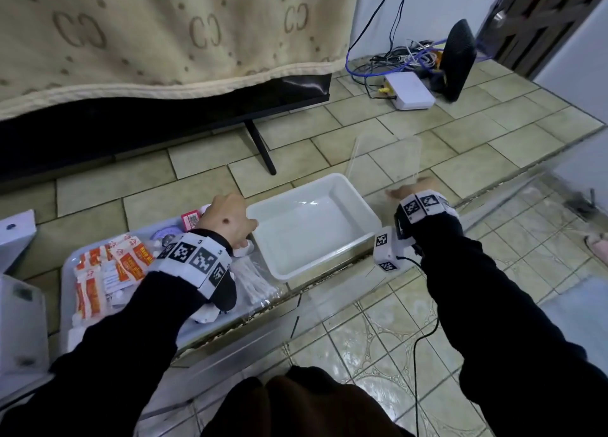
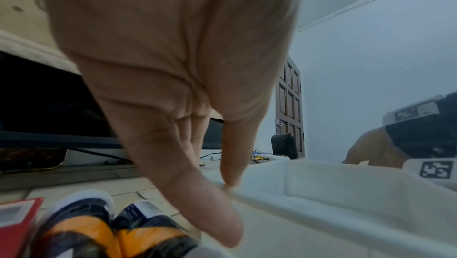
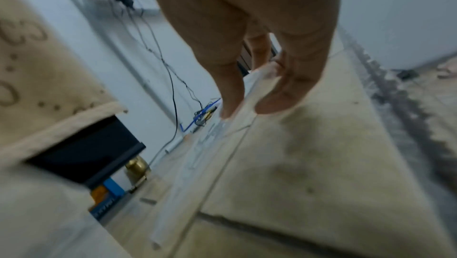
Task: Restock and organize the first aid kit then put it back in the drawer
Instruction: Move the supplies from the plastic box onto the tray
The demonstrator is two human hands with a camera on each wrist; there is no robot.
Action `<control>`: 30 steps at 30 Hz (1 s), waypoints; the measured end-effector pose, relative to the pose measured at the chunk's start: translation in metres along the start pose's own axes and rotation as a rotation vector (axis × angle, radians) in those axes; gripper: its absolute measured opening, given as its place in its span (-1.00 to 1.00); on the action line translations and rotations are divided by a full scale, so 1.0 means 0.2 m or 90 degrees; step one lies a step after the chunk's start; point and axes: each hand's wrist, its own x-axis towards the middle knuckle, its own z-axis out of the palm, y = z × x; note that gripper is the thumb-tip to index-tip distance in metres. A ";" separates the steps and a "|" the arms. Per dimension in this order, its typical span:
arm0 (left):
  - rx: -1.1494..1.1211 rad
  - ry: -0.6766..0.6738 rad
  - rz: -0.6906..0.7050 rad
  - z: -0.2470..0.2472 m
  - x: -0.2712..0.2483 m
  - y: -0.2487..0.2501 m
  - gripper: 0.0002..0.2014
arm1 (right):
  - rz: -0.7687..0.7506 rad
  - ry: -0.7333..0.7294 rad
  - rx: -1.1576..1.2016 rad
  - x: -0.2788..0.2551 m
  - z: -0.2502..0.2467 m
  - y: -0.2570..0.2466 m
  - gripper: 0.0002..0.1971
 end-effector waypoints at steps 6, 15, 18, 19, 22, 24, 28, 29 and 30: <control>-0.079 0.000 -0.016 0.00 0.00 0.00 -0.86 | -0.089 0.180 0.400 -0.05 -0.07 -0.22 -0.74; -0.078 0.130 0.021 -0.04 0.01 0.01 -0.58 | -0.370 0.092 0.486 -0.33 -0.24 -0.49 -0.89; -0.249 0.243 0.099 -0.12 -0.01 0.05 -0.54 | -0.362 -0.038 0.399 -0.40 -0.22 -0.51 -0.91; -0.307 0.242 0.129 -0.14 -0.01 0.06 -0.56 | -0.353 -0.089 0.374 -0.42 -0.20 -0.51 -0.91; -0.501 0.148 0.172 -0.14 -0.08 0.10 -0.70 | -0.334 -0.172 0.296 -0.45 -0.14 -0.48 -0.92; -0.504 0.135 0.170 -0.13 -0.10 0.08 -0.81 | -0.322 -0.201 0.283 -0.46 -0.11 -0.45 -0.90; -0.553 0.164 0.106 -0.10 -0.12 0.00 -0.82 | -0.246 -0.319 0.097 -0.46 -0.09 -0.34 -0.64; -0.575 0.158 0.084 -0.08 -0.12 -0.02 -0.83 | -0.233 -0.333 0.046 -0.47 -0.09 -0.29 -0.61; -0.591 0.144 0.062 -0.07 -0.12 -0.04 -0.83 | -0.229 -0.337 0.036 -0.47 -0.08 -0.24 -0.61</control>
